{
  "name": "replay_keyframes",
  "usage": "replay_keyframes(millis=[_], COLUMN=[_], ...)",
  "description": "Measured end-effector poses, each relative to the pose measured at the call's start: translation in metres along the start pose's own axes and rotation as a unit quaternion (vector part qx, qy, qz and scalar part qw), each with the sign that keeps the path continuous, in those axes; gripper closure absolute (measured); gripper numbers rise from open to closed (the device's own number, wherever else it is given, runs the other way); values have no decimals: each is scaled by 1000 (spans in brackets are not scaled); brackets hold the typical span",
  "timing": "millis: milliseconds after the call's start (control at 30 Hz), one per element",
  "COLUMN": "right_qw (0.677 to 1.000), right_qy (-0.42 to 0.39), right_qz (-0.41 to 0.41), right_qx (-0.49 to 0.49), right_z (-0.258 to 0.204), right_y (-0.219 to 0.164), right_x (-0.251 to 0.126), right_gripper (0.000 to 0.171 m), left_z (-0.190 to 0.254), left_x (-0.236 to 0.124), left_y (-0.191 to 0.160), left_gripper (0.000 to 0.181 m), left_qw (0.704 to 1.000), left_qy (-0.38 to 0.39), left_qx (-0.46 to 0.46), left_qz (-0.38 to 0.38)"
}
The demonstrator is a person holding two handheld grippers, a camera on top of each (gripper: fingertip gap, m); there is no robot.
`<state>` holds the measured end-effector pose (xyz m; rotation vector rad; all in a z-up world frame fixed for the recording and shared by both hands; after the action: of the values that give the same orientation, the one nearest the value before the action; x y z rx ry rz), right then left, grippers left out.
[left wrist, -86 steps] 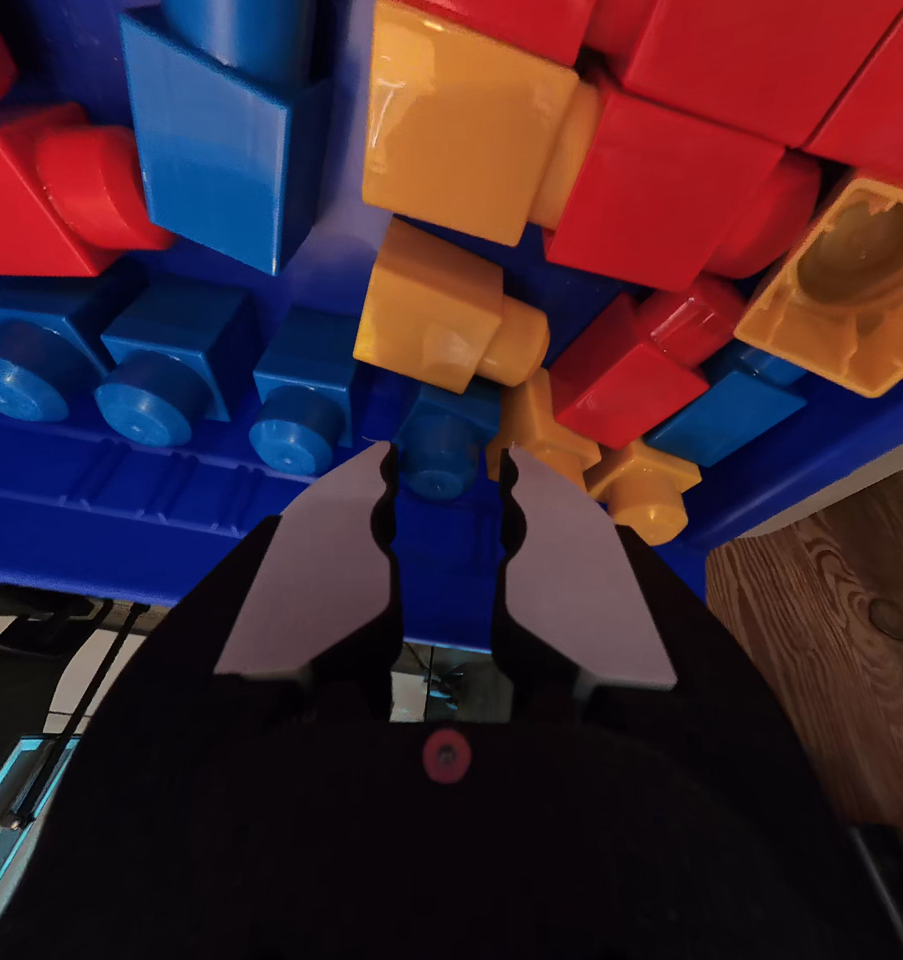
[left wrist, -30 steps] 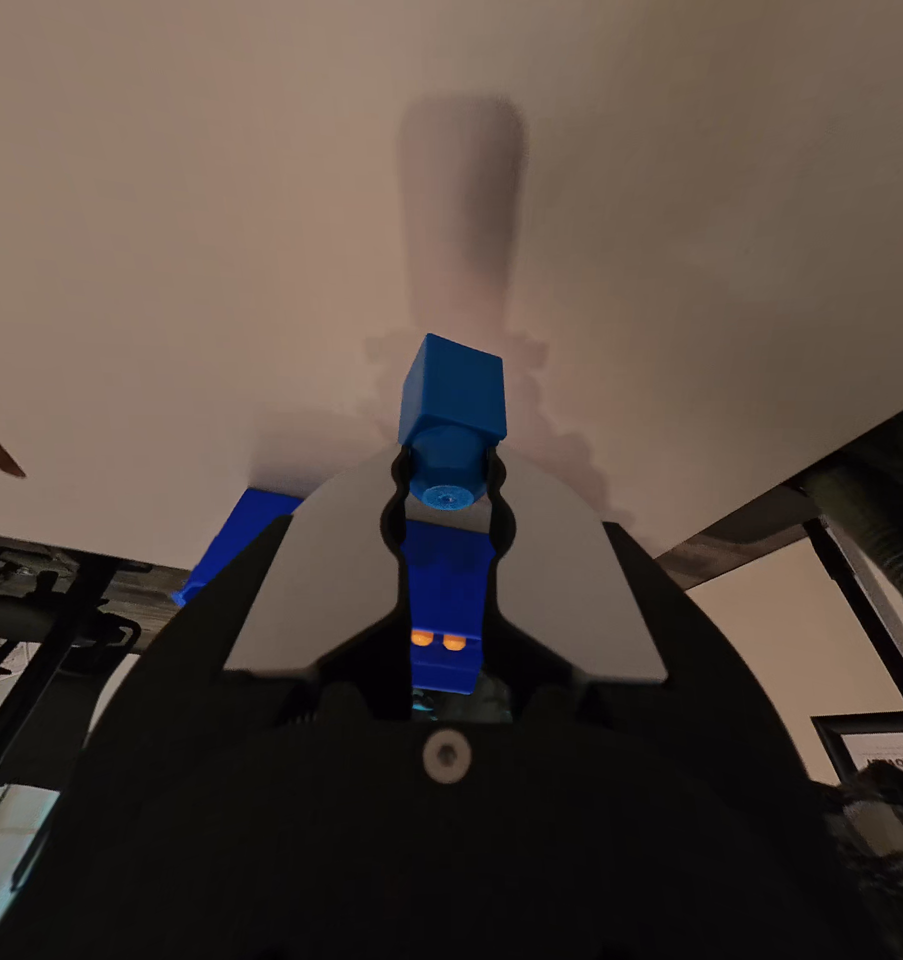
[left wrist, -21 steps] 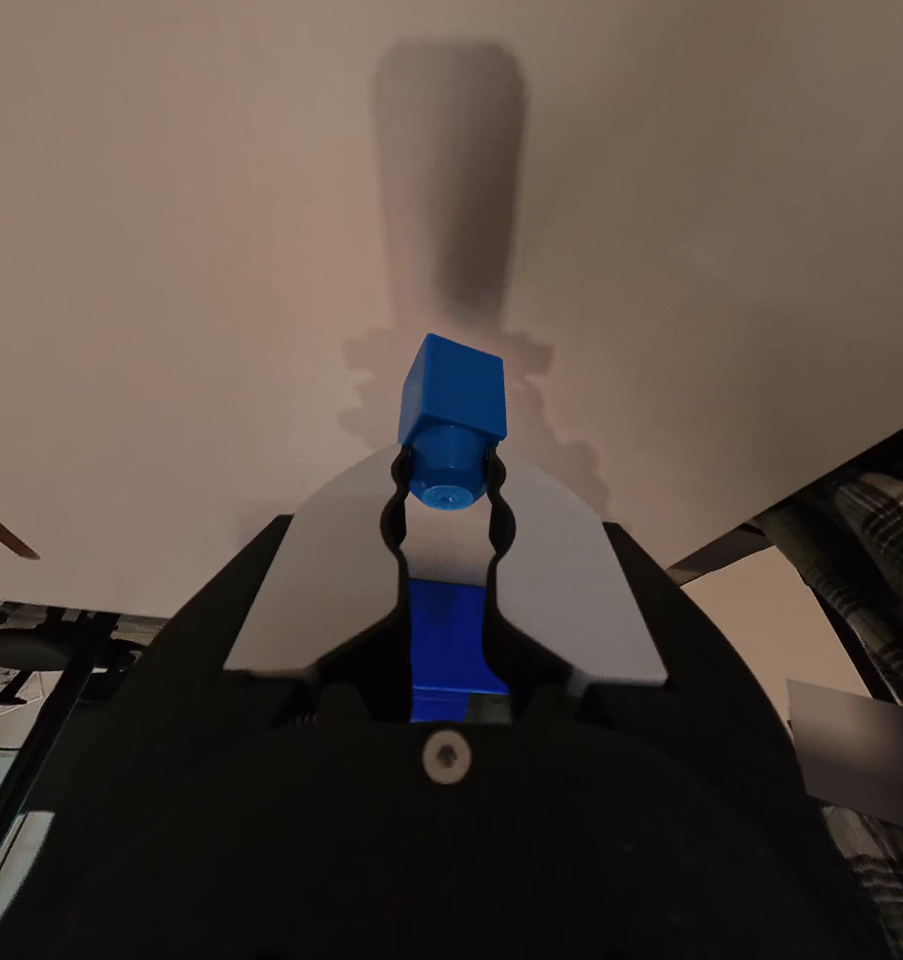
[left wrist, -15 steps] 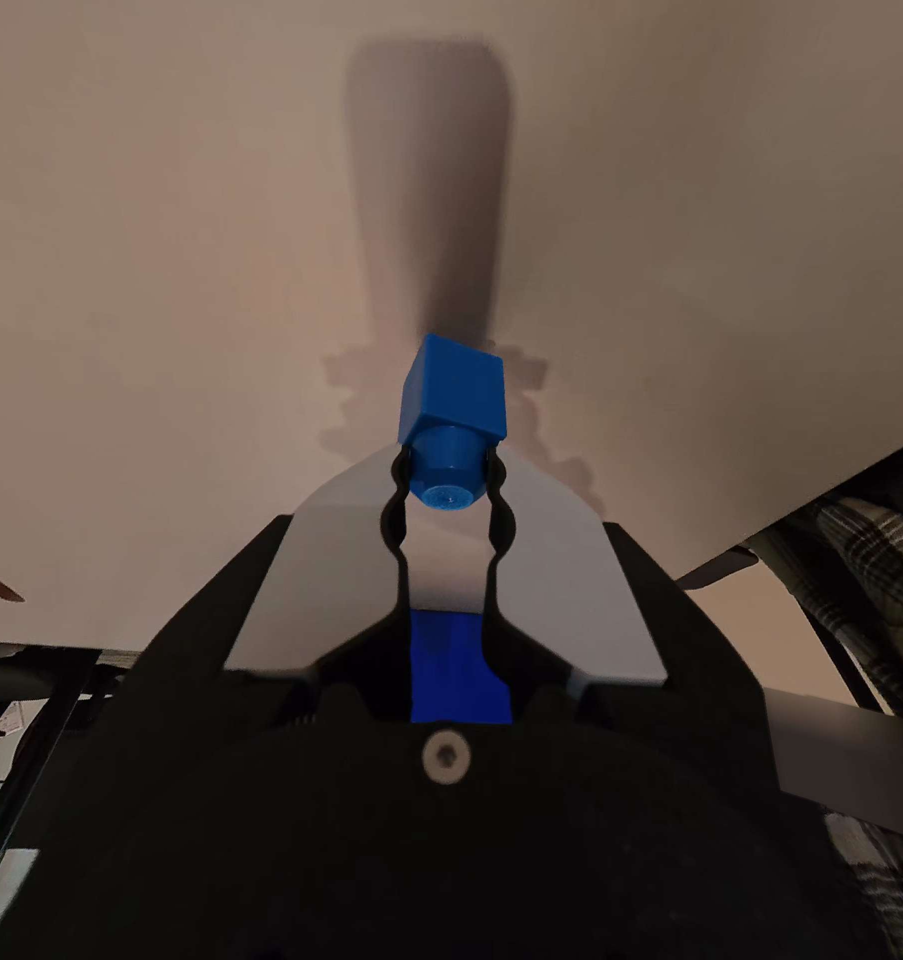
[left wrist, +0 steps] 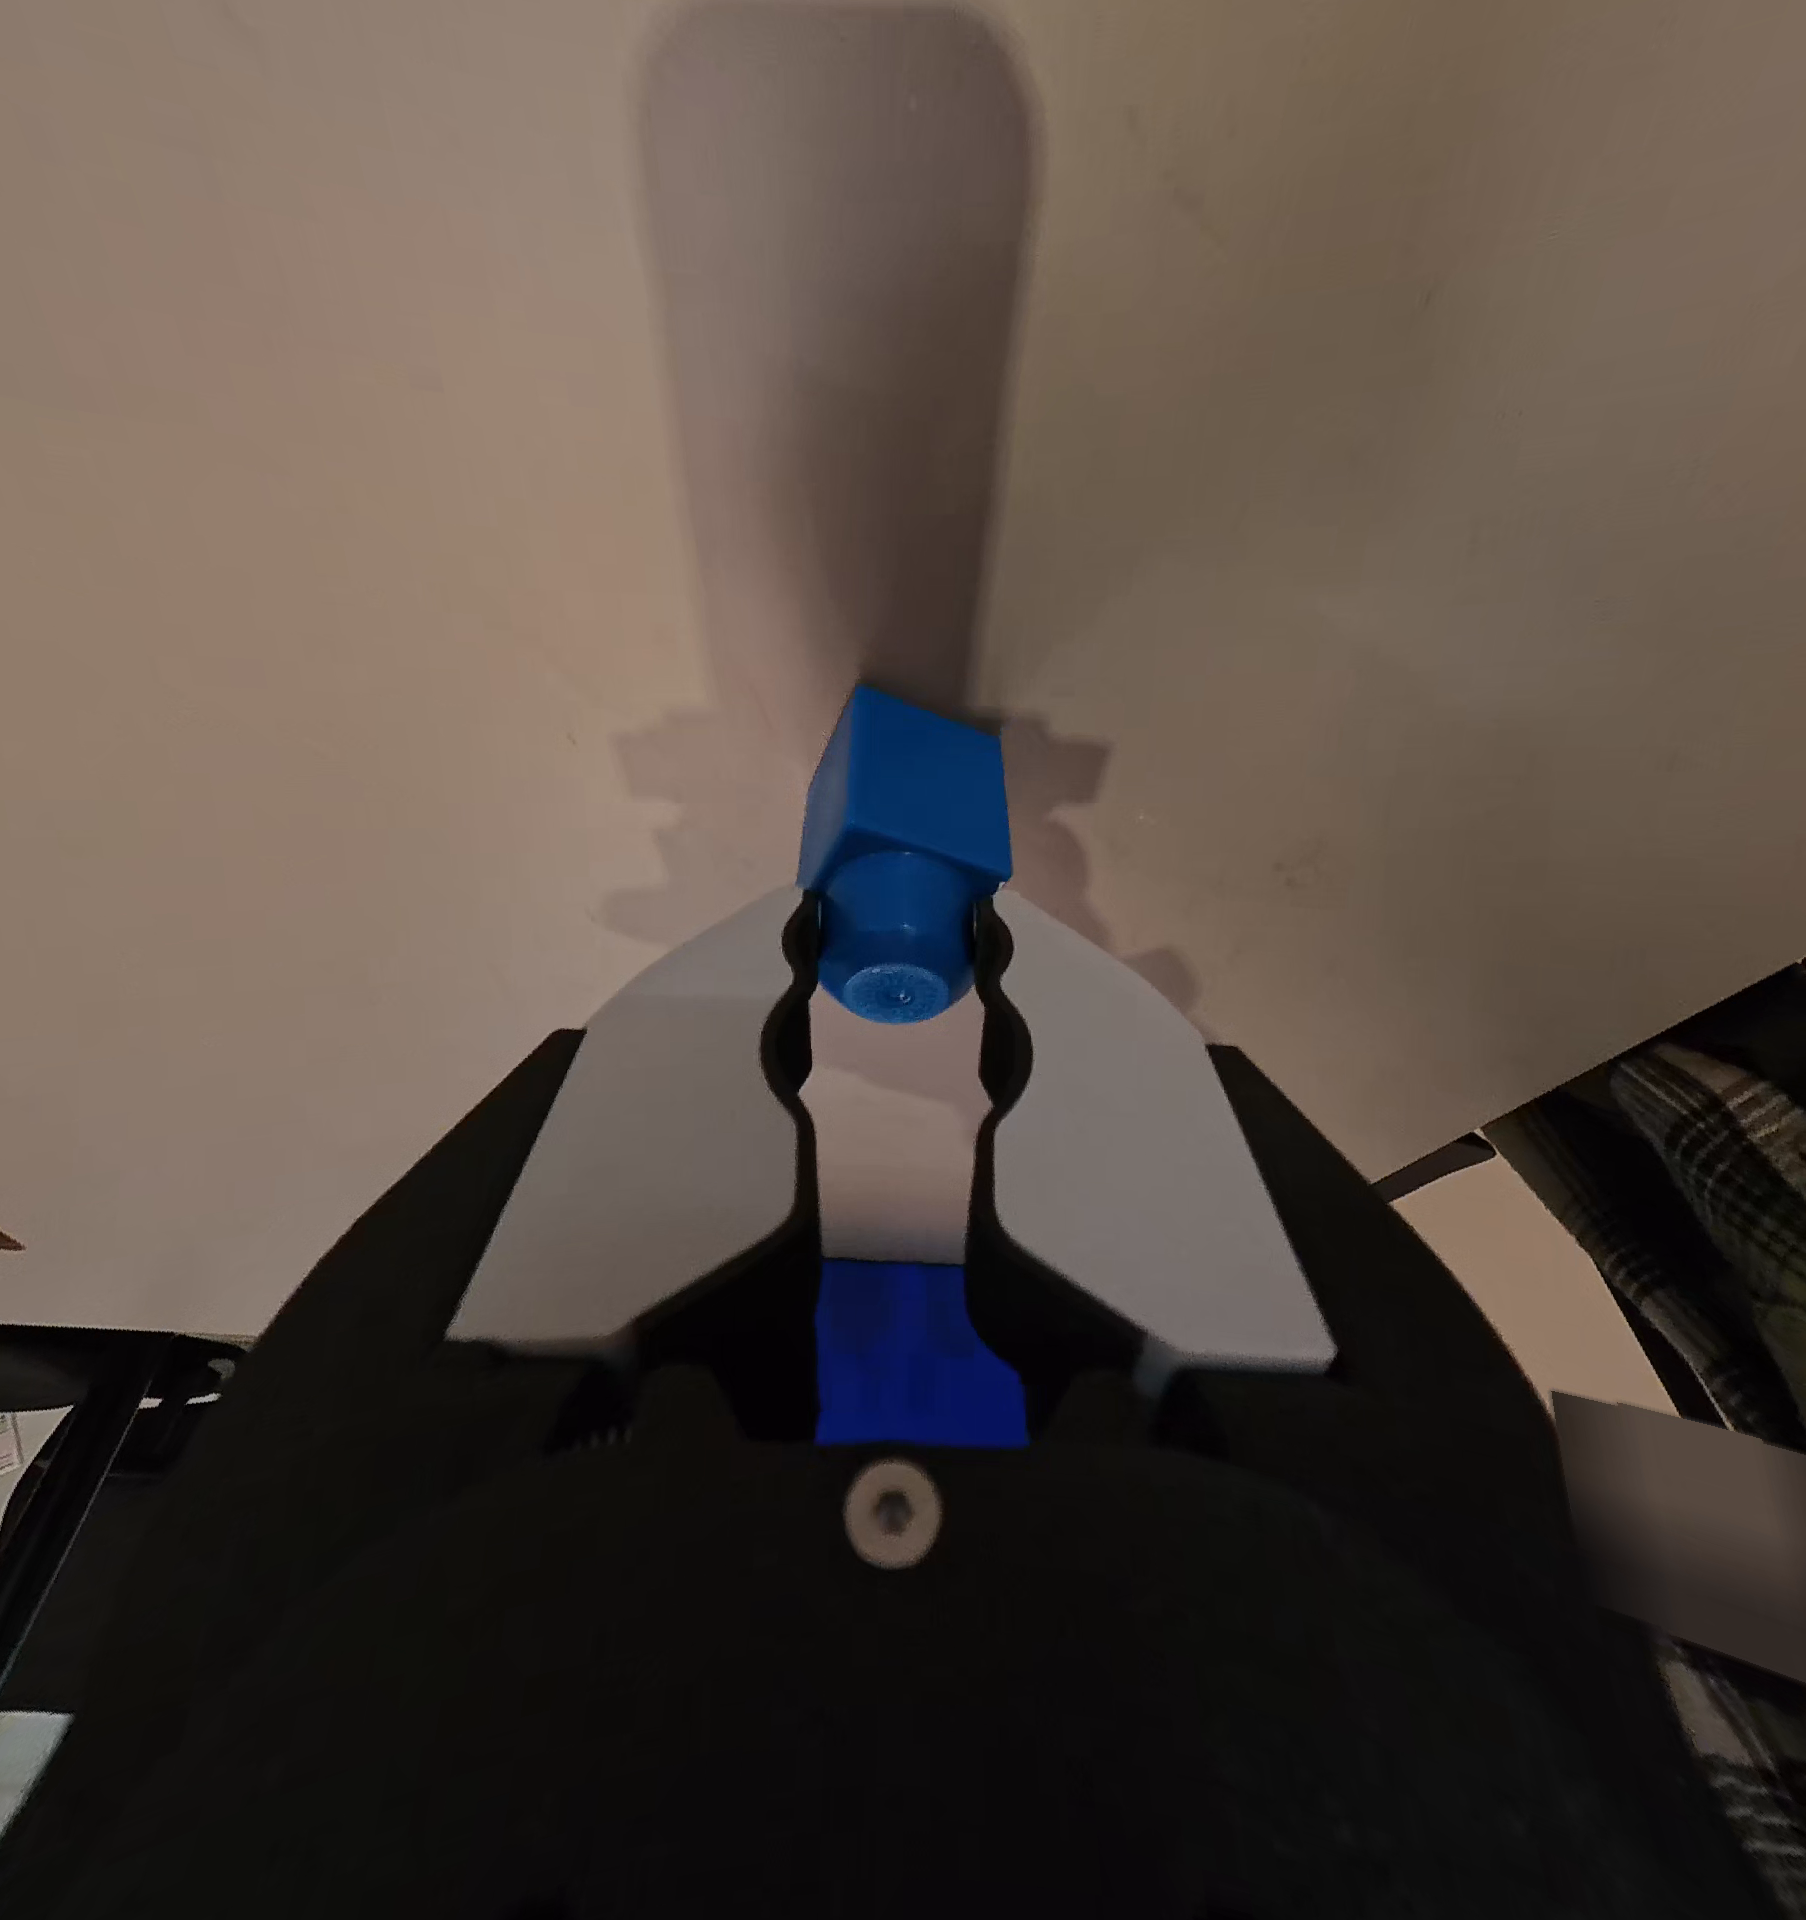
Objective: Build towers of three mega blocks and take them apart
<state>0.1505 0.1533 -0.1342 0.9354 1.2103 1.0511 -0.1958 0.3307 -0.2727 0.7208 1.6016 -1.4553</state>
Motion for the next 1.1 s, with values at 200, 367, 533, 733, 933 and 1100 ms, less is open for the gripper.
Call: replay_keyframes(millis=[200,367,533,733,933,1100], right_qw=[1000,1000,1000,1000,1000,1000], right_qy=[-1,1,0,3,4,4], right_qz=[0,1,4,3,2,0], right_qx=[1,-2,-5,-6,-10,-13], right_z=[1,0,0,-3,-6,-7], right_y=[0,1,3,3,5,6], right_x=[0,0,-2,0,0,0], right_gripper=[54,54,53,53,52,52], left_z=[-1,1,-1,-2,-7,-7], left_x=[-1,-6,-19,-39,-57,-67], left_y=[2,3,-7,-27,-51,-73], left_gripper=[153,136,116,103,90,85], left_qw=[1000,998,992,968,927,885], left_qy=[-8,-20,-24,-30,-17,-13], left_qx=[4,14,30,45,30,14], left_qz=[15,52,117,246,375,465])
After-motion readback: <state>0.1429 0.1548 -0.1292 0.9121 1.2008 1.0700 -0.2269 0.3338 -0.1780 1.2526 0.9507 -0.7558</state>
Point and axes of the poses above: each gripper's, where its closed fingertips meet, x out along the fingers, y out of its top, z = x × y across the jaws, the point moved 3 cm from there along -x, back along the fingers, and after that the axes turned 11 degrees about -z, right-handed, at the moved point
